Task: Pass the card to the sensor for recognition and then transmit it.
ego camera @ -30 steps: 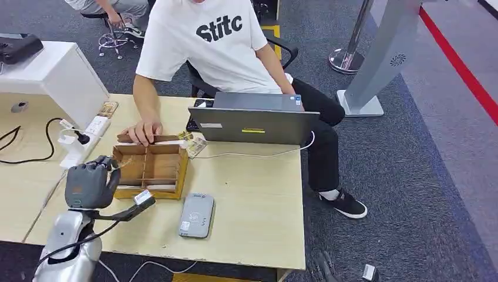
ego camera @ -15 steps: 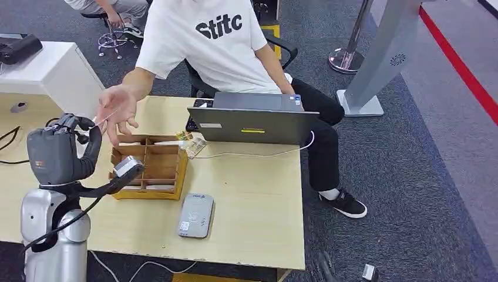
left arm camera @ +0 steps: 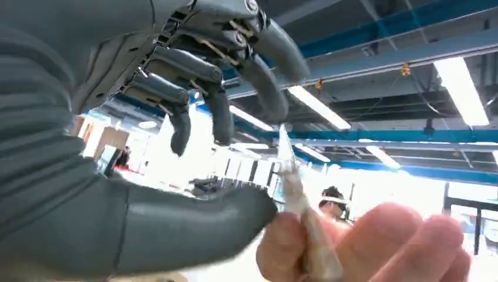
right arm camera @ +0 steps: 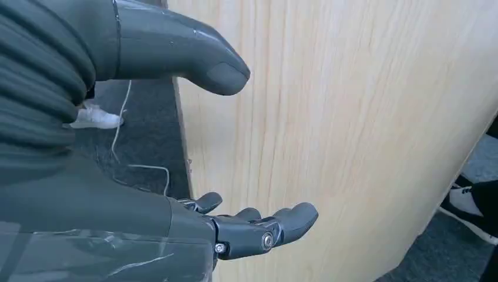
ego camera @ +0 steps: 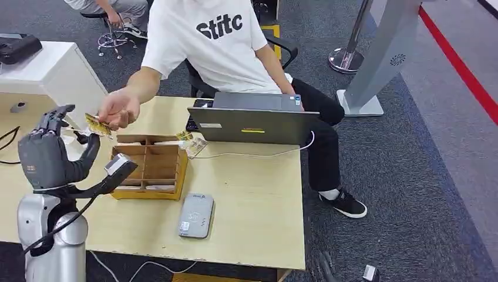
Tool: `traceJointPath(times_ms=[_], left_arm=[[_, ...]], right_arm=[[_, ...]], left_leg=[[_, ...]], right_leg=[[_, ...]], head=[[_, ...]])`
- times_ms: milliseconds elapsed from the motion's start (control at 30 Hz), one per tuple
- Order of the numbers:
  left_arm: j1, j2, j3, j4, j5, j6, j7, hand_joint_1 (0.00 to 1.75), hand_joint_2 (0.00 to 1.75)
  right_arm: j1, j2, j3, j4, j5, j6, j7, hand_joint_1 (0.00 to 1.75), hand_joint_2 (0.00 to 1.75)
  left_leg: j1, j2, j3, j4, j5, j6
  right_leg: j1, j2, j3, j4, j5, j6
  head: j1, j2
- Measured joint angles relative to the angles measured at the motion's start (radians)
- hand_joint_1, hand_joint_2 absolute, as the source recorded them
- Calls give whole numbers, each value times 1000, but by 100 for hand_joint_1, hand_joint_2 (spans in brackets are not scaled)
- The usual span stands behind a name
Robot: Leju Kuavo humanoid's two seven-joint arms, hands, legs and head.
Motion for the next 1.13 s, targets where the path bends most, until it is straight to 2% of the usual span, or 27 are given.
traceJointPath(times_ms=[133,200,267,367,433,500,567,600,667,700,800,833,867,967,1000,1067,1133], left_arm=[[51,-43,34,-57,242,11,-100,0,175],[86,-90,74,-107,495,-67,-188,0,175],[120,-137,132,-150,712,-156,-244,0,175],[173,-196,249,-168,1053,-305,-291,0,175],[204,-218,321,-168,1156,-348,-310,0,175],[227,-237,397,-155,1311,-405,-286,0,175],[239,-245,482,-96,1454,-502,-255,0,175],[233,-243,552,-18,1537,-576,-235,0,175],[208,-215,681,194,1660,-677,-218,0,175],[191,-184,747,344,1714,-708,-215,0,175],[173,-111,895,713,1766,-699,-220,0,175],[167,-91,919,807,1761,-682,-214,112,175],[163,-73,941,898,1752,-670,-200,175,175],[151,-45,975,1106,1722,-626,-152,175,175],[147,-43,976,1155,1702,-585,-106,175,175],[139,-43,962,1253,1581,-443,20,175,175],[134,-53,926,1316,1487,-349,116,175,175]], right_arm=[[7,0,0,0,-12,3,-7,0,175],[13,0,0,0,-22,4,-23,0,175],[21,0,-1,0,-33,6,-35,0,175],[33,1,-8,0,-45,11,-43,0,175],[42,1,-10,0,-51,14,-48,0,175],[46,1,-12,0,-53,18,-53,0,175],[50,1,-15,0,-51,26,-53,0,175],[54,1,-16,0,-49,30,-51,0,175],[56,1,-16,0,-35,32,-31,0,175],[55,2,-15,0,-27,32,-15,0,175],[50,3,-4,0,-8,46,2,2,175],[49,3,-1,0,-5,51,1,175,175],[45,5,1,0,-2,52,-2,175,175],[38,9,8,0,-2,60,-13,175,175],[38,11,10,0,-2,62,-19,175,175],[37,14,11,0,-10,61,-29,175,175],[38,19,11,0,-14,62,-32,175,175]], left_leg=[[0,0,0,0,0,0],[0,0,-1,0,-1,0],[0,0,-1,0,-1,1],[0,1,0,0,-2,0],[0,1,-1,0,-2,0],[0,0,-1,-1,-2,0],[0,2,0,-1,-2,0],[0,1,0,-1,-2,0],[-1,3,2,-2,-2,0],[-1,4,2,-3,-2,0],[0,7,3,-3,-3,-1],[0,5,3,-3,-2,-1],[0,3,2,-3,-2,-1],[0,3,2,-3,-2,-1],[0,2,2,-2,-2,0],[-1,2,2,-2,-2,1],[-1,3,2,-1,-3,1]], right_leg=[[0,1,0,0,0,0],[0,0,0,0,0,0],[0,0,0,-1,-1,0],[0,1,0,-1,-1,0],[0,1,-1,-1,-1,0],[0,0,-1,-1,-2,0],[0,1,0,-1,-2,0],[0,1,0,-1,-2,0],[0,2,0,-1,-2,0],[-1,3,0,-1,-2,-1],[0,6,0,-1,-2,-2],[0,5,0,-1,-2,-2],[0,3,0,-1,-2,-1],[-1,2,1,-1,-2,-1],[-1,2,1,-1,-2,-1],[-2,2,1,-2,-2,-1],[-2,2,1,-2,-1,0]], head=[[0,0],[0,0],[0,0],[0,0],[0,0],[0,0],[0,0],[0,0],[1,0],[1,0],[-4,0],[-3,0],[-3,0],[-2,0],[-1,0],[-2,0],[-2,0]])
